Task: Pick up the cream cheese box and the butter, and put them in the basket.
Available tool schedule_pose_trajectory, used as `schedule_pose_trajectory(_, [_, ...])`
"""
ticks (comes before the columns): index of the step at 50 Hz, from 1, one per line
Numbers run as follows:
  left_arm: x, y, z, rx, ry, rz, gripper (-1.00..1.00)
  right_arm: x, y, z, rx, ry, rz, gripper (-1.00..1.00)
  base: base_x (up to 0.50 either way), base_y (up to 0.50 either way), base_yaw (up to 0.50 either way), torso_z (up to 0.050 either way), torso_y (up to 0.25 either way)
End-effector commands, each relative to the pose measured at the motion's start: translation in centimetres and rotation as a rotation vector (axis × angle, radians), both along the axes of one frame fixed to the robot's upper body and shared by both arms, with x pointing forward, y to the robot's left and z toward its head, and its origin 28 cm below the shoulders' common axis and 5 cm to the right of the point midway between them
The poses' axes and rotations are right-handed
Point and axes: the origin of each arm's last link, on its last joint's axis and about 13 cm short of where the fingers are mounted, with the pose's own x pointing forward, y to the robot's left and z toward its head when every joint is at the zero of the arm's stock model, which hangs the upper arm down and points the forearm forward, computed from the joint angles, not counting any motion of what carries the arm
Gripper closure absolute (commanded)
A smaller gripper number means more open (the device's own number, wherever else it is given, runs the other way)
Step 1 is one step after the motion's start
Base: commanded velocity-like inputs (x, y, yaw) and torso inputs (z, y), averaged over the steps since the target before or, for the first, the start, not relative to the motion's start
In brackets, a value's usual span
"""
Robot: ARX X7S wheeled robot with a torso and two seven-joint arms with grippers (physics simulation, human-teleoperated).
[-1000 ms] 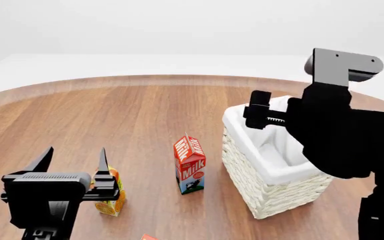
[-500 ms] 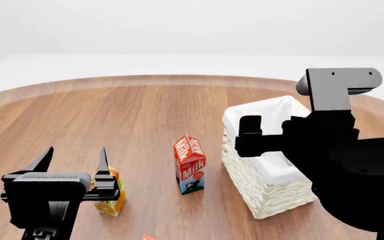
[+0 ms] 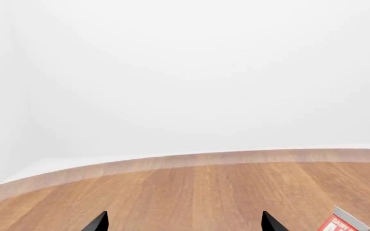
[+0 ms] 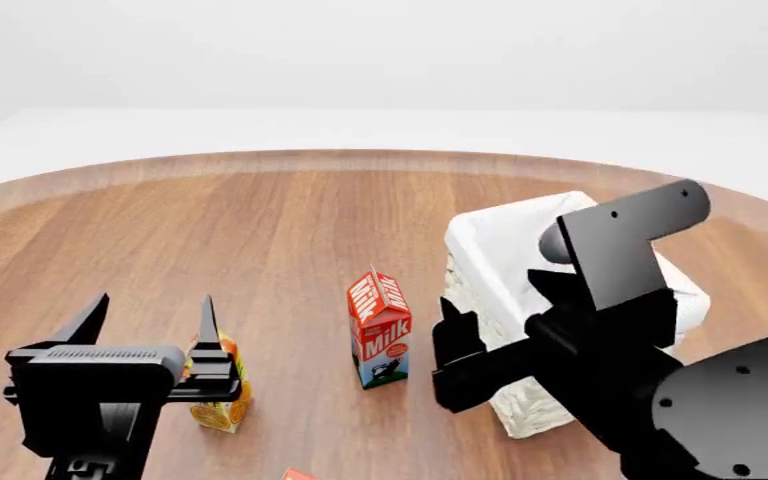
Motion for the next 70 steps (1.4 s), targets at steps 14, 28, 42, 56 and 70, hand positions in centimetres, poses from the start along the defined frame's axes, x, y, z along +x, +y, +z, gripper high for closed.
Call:
schedule_pose_trajectory(14, [0.0,0.0,0.0,0.002,0.000,0.000,-1.00,-1.8,0.5,-0.4,-0.034,-0.020,0.200,-1.00,0.00,0.00,0.00,0.000,0.000])
schedule_pose_trajectory(28, [-0.1,0.0,0.0,0.002,0.000,0.000,-1.00,-1.8,0.4,-0.7,-0.057,-0.008,0.271,-1.00,0.00,0.00,0.00,0.000,0.000])
schedule_pose_trajectory(42, [0.0,0.0,-0.1,0.002,0.000,-0.001,-1.00,-1.9,0.3,-1.1,-0.123,-0.034,0.351,-1.00,0.00,0.00,0.00,0.000,0.000])
schedule_pose_trajectory(56, [-0.1,-0.1,0.0,0.003,0.000,-0.001,-1.00,-2.9,0.6,-1.4,-0.173,-0.060,0.479,-1.00,0.00,0.00,0.00,0.000,0.000])
schedule_pose_trajectory(70, [0.0,-0.1,0.0,0.002,0.000,-0.002,-1.00,-4.1,0.8,-1.5,-0.094,0.027,0.637,-1.00,0.00,0.00,0.00,0.000,0.000])
